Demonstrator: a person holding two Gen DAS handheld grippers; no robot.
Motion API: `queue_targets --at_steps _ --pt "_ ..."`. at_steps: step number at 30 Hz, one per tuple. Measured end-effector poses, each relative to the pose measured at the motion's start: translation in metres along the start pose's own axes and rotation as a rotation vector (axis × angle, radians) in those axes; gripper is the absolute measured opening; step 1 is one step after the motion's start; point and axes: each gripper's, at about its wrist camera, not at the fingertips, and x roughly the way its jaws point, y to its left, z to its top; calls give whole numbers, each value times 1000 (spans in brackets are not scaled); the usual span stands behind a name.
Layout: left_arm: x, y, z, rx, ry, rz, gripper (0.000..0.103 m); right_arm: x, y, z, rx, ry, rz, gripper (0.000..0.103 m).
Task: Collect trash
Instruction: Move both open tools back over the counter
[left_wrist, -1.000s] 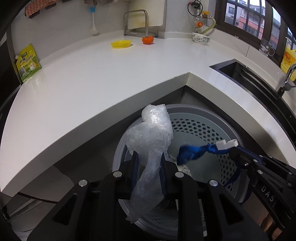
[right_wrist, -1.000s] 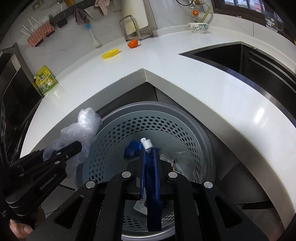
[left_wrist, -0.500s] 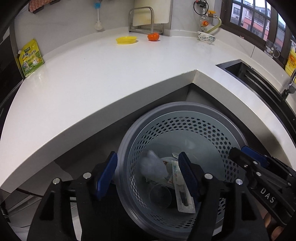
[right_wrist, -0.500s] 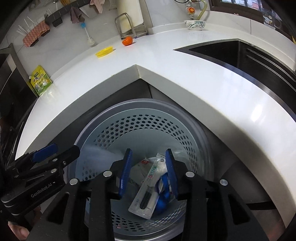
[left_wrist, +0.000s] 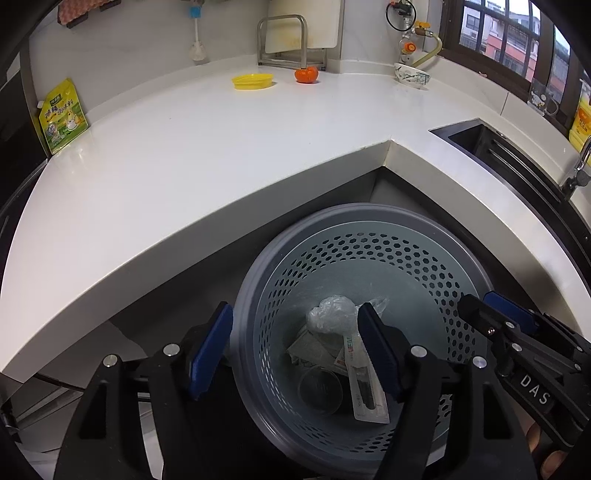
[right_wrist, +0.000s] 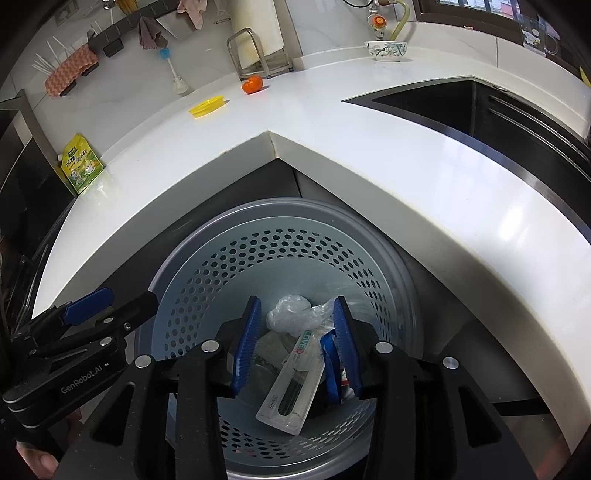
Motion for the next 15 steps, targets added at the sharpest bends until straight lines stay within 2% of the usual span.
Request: queue_targets --at_steps 7,15 --pt "-5 0 2 -3 -16 2 71 0 0 1 2 1 1 40" --pt "-6 2 3 -7 -19 5 76 -1 0 1 0 2 -5 50"
